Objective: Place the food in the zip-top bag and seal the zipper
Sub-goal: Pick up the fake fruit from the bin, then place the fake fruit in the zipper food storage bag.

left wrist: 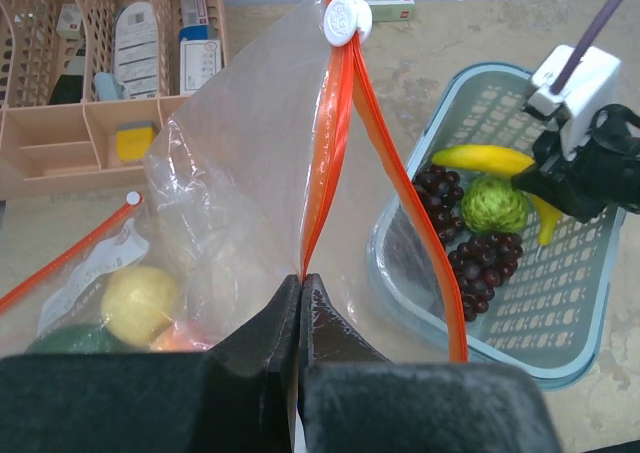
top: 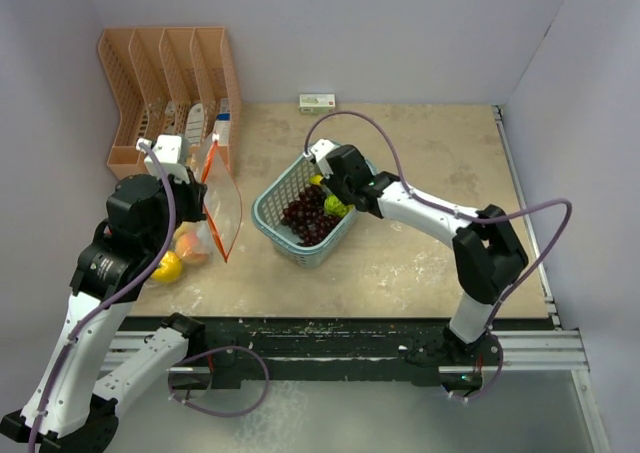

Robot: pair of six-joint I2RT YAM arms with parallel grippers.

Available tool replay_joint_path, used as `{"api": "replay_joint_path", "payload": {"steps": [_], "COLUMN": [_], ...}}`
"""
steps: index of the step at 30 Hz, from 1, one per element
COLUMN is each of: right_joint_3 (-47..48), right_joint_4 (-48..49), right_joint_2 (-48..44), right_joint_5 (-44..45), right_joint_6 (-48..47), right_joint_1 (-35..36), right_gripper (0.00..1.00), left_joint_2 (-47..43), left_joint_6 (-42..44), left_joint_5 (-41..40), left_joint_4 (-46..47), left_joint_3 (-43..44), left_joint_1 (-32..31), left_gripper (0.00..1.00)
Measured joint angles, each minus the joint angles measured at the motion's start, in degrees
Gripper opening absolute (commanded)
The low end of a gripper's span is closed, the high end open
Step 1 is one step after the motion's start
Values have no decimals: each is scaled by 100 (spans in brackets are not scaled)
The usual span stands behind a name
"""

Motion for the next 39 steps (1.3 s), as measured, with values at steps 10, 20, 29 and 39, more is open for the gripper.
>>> {"api": "replay_joint_path", "payload": {"steps": [10, 20, 29, 39], "right_joint_3": [-103, -772, -1873, -1871], "right_joint_4": [-302, 1088, 4830, 7134], "right_joint_2": [-1943, -3307, -2686, -1357], "right_joint_5": [-466, -2076, -2865, -3158], "right_joint_6": [564, 1945, 4076, 5543], "right_joint_1": [-2, -7, 946, 1327], "right_gripper": [0, 0, 0, 0], "left_joint_2": [116, 581, 693, 566], "left_joint_6": [-4, -76, -315, -490], "left_joint_5": [-2, 227, 424, 636], "left_joint_4": [22, 319, 793, 1045], "left_joint_3": [-2, -79, -79, -267], "left_joint_1": [0, 2, 2, 4], "left_gripper": [0, 0, 0, 0]}}
